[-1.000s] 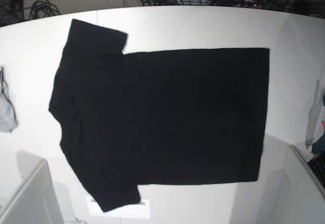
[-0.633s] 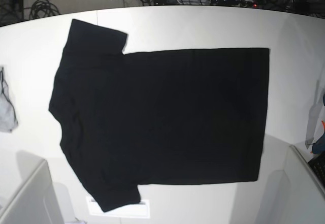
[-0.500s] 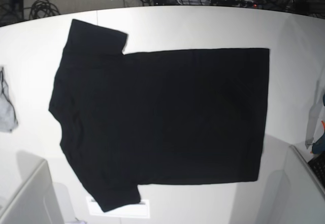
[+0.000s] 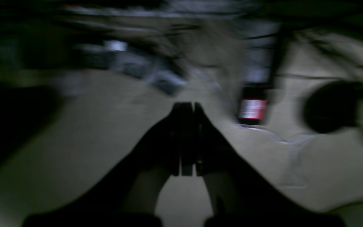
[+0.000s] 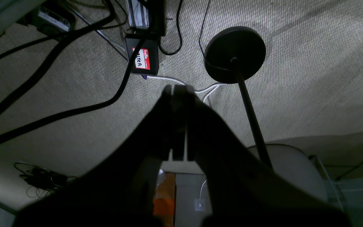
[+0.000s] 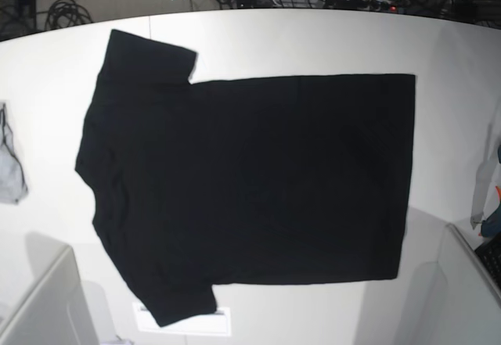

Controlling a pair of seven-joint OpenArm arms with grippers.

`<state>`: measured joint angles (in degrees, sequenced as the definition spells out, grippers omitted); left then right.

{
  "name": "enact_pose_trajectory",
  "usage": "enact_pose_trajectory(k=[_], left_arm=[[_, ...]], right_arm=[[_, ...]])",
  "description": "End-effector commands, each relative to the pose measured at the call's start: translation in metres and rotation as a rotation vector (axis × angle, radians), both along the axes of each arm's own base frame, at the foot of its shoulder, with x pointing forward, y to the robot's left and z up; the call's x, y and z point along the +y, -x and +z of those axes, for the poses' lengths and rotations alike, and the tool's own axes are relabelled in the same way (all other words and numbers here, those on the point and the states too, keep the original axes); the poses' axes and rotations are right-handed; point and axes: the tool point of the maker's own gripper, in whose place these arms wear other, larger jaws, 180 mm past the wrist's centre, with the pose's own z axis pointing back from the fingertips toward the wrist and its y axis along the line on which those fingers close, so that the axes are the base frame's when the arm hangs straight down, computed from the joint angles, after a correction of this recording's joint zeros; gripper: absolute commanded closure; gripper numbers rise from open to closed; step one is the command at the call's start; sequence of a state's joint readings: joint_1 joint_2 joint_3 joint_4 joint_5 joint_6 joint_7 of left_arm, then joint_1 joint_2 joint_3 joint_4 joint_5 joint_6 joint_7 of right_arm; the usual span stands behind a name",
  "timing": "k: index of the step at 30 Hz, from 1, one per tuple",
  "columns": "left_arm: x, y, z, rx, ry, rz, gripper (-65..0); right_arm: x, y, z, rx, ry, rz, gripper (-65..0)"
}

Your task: Fold the T-shirt properly

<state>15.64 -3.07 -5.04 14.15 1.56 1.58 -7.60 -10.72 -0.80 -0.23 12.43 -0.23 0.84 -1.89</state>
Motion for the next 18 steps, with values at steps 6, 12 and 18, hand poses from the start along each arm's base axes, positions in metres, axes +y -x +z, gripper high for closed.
enact_pose_trajectory(k=[6,12,18], left_arm=[[0.006,0.022,0.018,-0.047,-0.016,-0.045,0.0],[0.039,0.032,0.055,-0.127,-0.068,-0.101,0.0],[0.062,0.028,0.103,-0.226,-0.116,-0.141,0.0]], right_arm=[[-0.003,0.033,0.01,-0.006,0.009,-0.014,0.0],[-0.004,0.046,0.045,-0.043,0.015,-0.015,0.0],[-0.036,0.037,0.096,-0.129,0.102,-0.129,0.0]])
